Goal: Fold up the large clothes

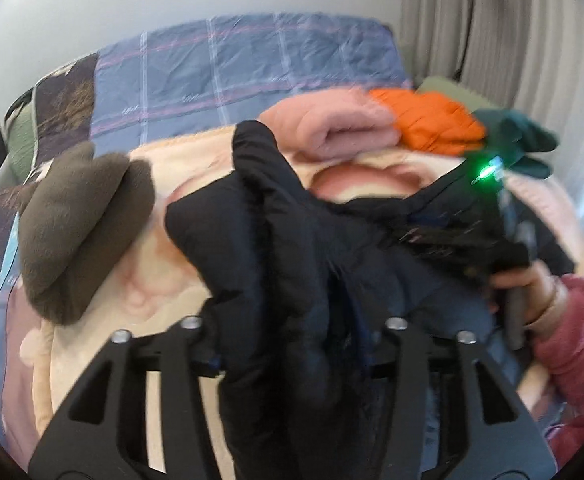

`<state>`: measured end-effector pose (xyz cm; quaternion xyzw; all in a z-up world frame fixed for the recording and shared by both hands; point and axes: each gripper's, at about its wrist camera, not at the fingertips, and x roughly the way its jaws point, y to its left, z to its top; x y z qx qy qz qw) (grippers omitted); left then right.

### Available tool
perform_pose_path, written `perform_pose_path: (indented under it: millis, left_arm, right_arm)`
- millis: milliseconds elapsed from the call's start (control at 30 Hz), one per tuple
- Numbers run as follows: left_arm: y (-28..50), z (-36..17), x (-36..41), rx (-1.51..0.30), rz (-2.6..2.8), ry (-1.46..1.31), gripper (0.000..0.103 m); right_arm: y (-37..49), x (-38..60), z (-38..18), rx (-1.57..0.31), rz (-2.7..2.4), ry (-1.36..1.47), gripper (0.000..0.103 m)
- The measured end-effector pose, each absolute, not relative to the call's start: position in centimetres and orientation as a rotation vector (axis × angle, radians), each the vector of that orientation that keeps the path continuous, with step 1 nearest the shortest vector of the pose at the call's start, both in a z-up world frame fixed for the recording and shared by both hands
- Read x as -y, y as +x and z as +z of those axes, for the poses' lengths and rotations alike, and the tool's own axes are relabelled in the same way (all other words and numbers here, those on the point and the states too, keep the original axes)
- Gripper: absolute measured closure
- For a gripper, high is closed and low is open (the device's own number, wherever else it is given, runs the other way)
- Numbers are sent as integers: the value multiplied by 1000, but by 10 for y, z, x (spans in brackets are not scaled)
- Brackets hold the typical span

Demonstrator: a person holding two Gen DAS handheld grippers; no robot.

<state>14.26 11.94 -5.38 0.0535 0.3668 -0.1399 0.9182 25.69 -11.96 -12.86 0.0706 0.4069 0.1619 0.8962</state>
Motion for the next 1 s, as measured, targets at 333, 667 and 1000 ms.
perform_pose_path:
  millis: [333,667,1000]
  left_arm:
    - [145,-133,-202,-900,-202,-264,30]
    - [140,-92,-167,-839,-304,-202,82]
    - [137,31,-30,-818,-526,235,82]
  right_arm:
    - [256,120,-128,-837,360,159,30]
    - [256,121,-129,-837,365,168,29]
    - [257,127,-129,-837,388,203,29]
